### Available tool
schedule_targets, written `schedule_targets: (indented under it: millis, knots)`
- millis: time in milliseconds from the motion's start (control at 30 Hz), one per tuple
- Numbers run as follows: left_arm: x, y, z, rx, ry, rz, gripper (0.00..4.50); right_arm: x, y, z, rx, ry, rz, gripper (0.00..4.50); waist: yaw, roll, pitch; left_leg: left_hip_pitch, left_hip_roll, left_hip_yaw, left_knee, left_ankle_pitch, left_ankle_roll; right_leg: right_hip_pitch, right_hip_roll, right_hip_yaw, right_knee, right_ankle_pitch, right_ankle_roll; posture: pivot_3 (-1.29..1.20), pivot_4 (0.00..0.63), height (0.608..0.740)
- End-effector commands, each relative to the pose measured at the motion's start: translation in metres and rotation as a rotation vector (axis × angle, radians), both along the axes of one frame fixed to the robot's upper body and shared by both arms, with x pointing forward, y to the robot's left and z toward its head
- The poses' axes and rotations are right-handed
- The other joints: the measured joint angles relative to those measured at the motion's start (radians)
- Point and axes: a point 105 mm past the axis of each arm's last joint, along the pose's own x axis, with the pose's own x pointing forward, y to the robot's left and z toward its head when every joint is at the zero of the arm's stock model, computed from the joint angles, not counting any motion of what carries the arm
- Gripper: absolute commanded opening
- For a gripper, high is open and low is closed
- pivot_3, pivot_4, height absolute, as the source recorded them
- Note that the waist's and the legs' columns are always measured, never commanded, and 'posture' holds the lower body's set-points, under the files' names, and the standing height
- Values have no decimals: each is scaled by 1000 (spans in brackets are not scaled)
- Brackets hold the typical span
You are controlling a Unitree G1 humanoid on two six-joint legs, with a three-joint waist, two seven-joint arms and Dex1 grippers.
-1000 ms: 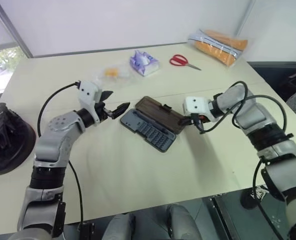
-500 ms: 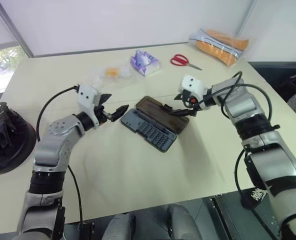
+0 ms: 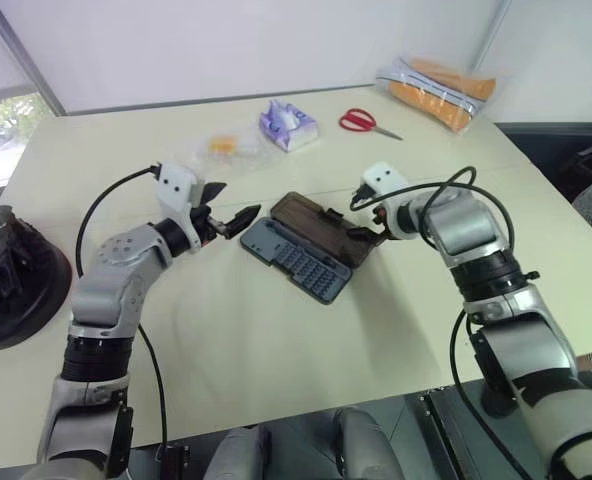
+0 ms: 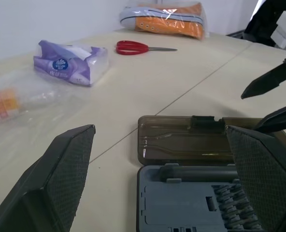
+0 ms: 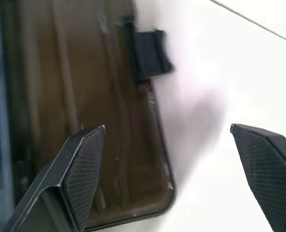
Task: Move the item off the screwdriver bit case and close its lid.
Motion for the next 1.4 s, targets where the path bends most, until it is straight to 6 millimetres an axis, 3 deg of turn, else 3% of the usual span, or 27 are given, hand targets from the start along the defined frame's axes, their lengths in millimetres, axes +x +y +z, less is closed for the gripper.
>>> schedule_targets:
  millis: [33, 167, 267, 433, 500, 767, 933, 1100, 1400]
  knots:
    - [-3, 0, 10, 7, -40, -3, 4500, 4, -4, 5, 19, -27, -41, 4306, -1, 0, 0, 0, 0, 0, 0, 0, 0, 0, 0, 0, 0, 0, 0, 0, 150, 740]
    - [-5, -1, 9, 6, -38, -4, 4500, 6, -8, -2, 22, -8, -63, 4306, -1, 0, 0, 0, 0, 0, 0, 0, 0, 0, 0, 0, 0, 0, 0, 0, 150, 740]
    - [-5, 0, 9, 6, -38, -2, 4500, 6, -11, -8, 12, 7, -65, 3482, -1, 0, 0, 0, 0, 0, 0, 0, 0, 0, 0, 0, 0, 0, 0, 0, 150, 740]
    - [-5, 1, 8, 6, -38, 1, 4500, 4, -11, -15, 6, 24, -56, 871, 0, 0, 0, 0, 0, 0, 0, 0, 0, 0, 0, 0, 1, 0, 0, 0, 150, 740]
    - [-5, 1, 8, 7, -38, 1, 4500, 3, -11, -18, -1, 28, -51, 32, 0, -1, -1, 0, 0, 0, 1, 0, 0, 1, 0, 0, 1, 0, 0, 0, 150, 740]
    - [-4, 2, 9, 8, -41, 6, 4500, -4, -8, -23, -52, 50, 15, 32, 1, -1, -1, 1, 0, 0, 3, 0, 0, 2, 0, 0, 2, 0, 0, 0, 150, 740]
    - [-2, 2, 9, 7, -43, 10, 4500, -8, 4, -24, -123, 35, 165, 32, 1, -1, -1, 1, 0, 0, 3, 0, 0, 2, 0, 0, 2, 0, 0, 0, 150, 740]
    - [-1, 1, 9, 5, -49, 11, 4500, -21, 21, -22, -231, 37, 480, 32, 0, -1, -1, 1, 0, 1, 3, 0, 0, 1, 0, 0, 2, 0, 0, 0, 150, 740]
    - [-4, 4, 9, -2, -53, 34, 4500, -29, 27, -25, -428, 12, 900, 32, -4, -1, -1, 1, 0, 1, 1, 0, 0, 0, 0, 0, 2, 0, 0, 0, 150, 740]
